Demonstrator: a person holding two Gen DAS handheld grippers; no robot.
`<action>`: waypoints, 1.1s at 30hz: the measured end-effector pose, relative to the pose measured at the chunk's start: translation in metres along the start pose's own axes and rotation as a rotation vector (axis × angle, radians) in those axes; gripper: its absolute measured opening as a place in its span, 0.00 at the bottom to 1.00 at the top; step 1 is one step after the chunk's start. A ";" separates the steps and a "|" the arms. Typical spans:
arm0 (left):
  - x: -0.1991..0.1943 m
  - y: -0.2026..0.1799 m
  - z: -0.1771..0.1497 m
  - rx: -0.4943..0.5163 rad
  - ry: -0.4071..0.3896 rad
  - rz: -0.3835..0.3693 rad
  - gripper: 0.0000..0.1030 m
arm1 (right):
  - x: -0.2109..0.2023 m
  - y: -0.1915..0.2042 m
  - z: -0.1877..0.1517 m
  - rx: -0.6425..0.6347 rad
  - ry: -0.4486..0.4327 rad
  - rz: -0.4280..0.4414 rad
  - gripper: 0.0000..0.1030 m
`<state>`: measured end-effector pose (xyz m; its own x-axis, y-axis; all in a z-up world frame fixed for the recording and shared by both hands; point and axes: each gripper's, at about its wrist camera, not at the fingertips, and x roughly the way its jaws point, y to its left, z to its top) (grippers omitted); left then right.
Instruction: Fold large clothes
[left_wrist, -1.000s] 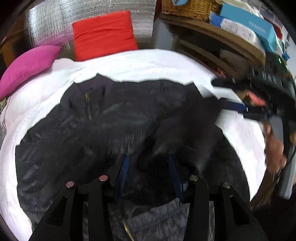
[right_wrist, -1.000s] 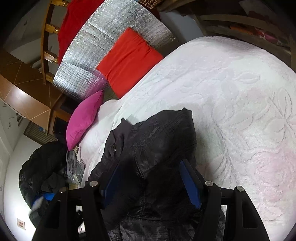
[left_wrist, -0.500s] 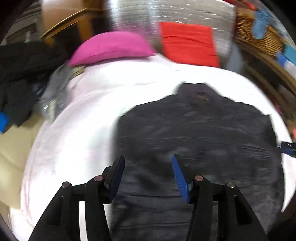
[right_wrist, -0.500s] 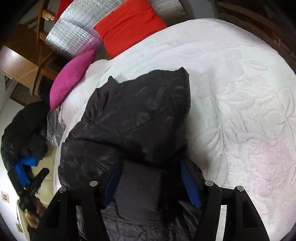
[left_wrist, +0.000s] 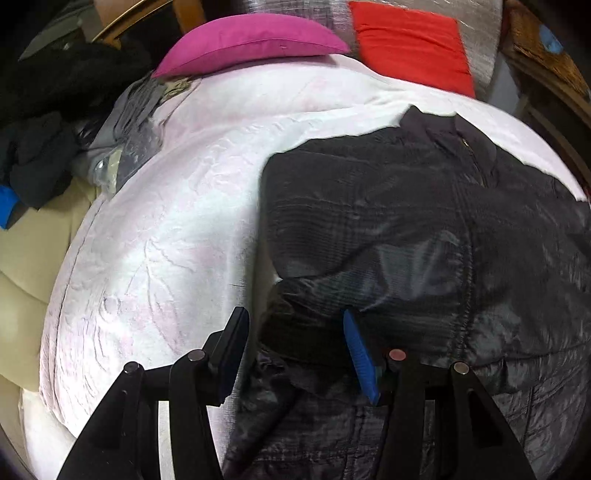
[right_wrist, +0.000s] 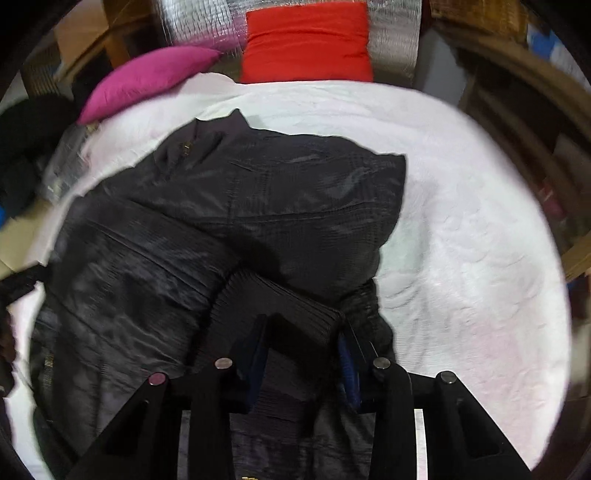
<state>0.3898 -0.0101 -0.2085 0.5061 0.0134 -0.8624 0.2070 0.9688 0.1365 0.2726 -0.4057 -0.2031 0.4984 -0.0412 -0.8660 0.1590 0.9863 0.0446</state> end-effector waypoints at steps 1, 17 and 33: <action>0.003 -0.006 -0.002 0.019 0.003 0.008 0.53 | -0.002 0.004 0.000 -0.024 -0.015 -0.035 0.38; 0.012 -0.009 -0.025 0.152 -0.120 -0.052 0.59 | -0.004 0.034 -0.012 -0.030 -0.050 -0.190 0.25; 0.012 -0.007 -0.006 0.023 -0.064 -0.022 0.61 | 0.009 0.055 0.012 0.050 -0.004 -0.322 0.27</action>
<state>0.3900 -0.0152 -0.2227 0.5534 -0.0246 -0.8325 0.2373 0.9628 0.1293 0.2963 -0.3533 -0.2024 0.4187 -0.3504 -0.8378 0.3503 0.9135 -0.2069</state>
